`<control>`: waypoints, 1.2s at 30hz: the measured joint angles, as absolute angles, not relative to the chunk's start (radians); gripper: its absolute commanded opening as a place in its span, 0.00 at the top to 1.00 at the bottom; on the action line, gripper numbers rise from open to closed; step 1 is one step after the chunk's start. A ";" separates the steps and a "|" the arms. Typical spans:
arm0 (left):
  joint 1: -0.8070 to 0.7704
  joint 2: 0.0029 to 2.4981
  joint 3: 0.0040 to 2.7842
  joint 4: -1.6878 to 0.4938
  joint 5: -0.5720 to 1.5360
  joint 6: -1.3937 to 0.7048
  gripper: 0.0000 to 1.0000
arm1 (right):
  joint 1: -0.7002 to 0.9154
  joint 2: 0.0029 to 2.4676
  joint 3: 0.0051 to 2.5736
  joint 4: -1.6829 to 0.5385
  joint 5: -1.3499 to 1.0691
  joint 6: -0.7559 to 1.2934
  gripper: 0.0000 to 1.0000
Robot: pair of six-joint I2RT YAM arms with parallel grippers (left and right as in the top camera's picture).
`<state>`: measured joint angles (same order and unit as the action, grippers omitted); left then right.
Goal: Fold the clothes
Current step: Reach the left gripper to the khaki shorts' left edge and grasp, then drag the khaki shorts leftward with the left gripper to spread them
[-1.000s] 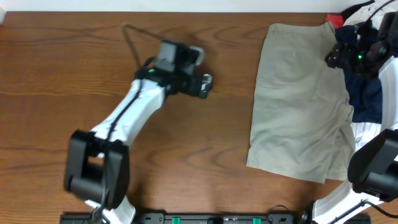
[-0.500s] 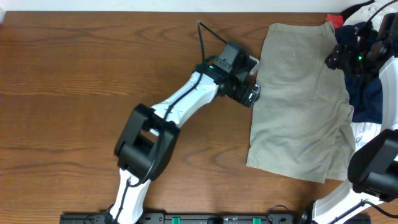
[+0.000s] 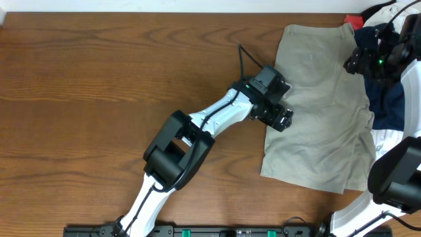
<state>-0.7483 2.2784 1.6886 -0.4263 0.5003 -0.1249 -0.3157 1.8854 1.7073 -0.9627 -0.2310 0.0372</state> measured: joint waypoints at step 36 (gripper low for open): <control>-0.278 1.825 1.703 -1.076 0.153 -0.134 0.94 | -0.229 1.885 1.707 -0.952 -0.195 0.037 0.20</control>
<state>-0.2775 1.8248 1.7035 -1.0756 0.1532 -0.1337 -0.2295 1.8854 1.7069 -0.9516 -0.1951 0.0372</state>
